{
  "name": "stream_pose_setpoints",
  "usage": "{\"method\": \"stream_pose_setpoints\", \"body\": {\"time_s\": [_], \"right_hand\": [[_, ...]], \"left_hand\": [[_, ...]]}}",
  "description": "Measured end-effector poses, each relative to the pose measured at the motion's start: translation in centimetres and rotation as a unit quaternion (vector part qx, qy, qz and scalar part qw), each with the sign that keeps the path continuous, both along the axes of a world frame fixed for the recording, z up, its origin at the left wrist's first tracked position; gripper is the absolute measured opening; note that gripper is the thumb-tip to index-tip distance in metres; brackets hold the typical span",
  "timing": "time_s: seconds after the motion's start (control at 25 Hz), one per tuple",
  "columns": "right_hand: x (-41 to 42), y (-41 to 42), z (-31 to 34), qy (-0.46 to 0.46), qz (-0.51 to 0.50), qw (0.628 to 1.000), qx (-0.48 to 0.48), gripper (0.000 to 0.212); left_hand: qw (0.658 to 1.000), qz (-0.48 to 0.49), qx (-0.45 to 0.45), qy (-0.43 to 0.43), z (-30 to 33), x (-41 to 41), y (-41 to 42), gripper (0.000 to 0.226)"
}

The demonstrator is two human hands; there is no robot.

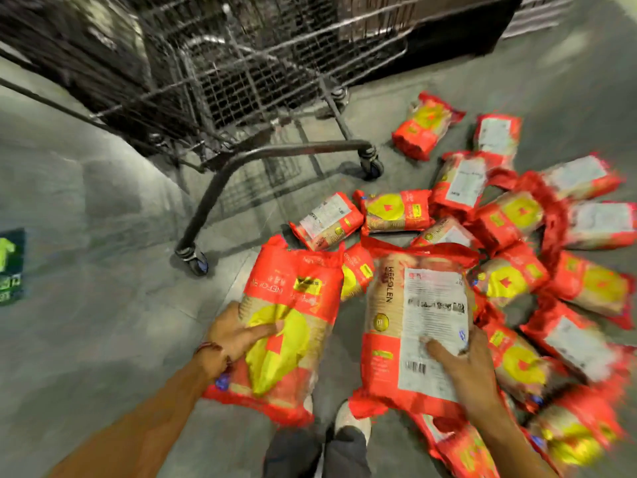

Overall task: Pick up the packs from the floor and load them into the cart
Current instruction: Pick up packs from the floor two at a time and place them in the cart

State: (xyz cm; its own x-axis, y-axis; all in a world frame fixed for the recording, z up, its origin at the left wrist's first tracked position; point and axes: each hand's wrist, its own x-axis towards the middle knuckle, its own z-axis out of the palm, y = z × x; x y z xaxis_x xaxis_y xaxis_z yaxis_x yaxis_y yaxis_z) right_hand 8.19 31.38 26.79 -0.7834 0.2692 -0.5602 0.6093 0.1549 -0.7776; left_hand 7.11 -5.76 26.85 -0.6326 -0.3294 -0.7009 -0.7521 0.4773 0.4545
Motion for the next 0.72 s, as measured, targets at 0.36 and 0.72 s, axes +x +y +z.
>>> {"method": "stream_pose_setpoints", "body": {"time_s": [0.36, 0.72], "right_hand": [[-9.8, -3.7, 28.2, 0.184, 0.076, 0.977, -0.08, 0.049], [-22.7, -12.6, 39.9, 0.3, 0.14, 0.936, -0.117, 0.029]], "left_hand": [[0.969, 0.114, 0.061, 0.209, 29.9, -5.5, 1.7, 0.066], [0.933, 0.114, 0.056, 0.336, 42.2, -15.7, -7.1, 0.081]]}}
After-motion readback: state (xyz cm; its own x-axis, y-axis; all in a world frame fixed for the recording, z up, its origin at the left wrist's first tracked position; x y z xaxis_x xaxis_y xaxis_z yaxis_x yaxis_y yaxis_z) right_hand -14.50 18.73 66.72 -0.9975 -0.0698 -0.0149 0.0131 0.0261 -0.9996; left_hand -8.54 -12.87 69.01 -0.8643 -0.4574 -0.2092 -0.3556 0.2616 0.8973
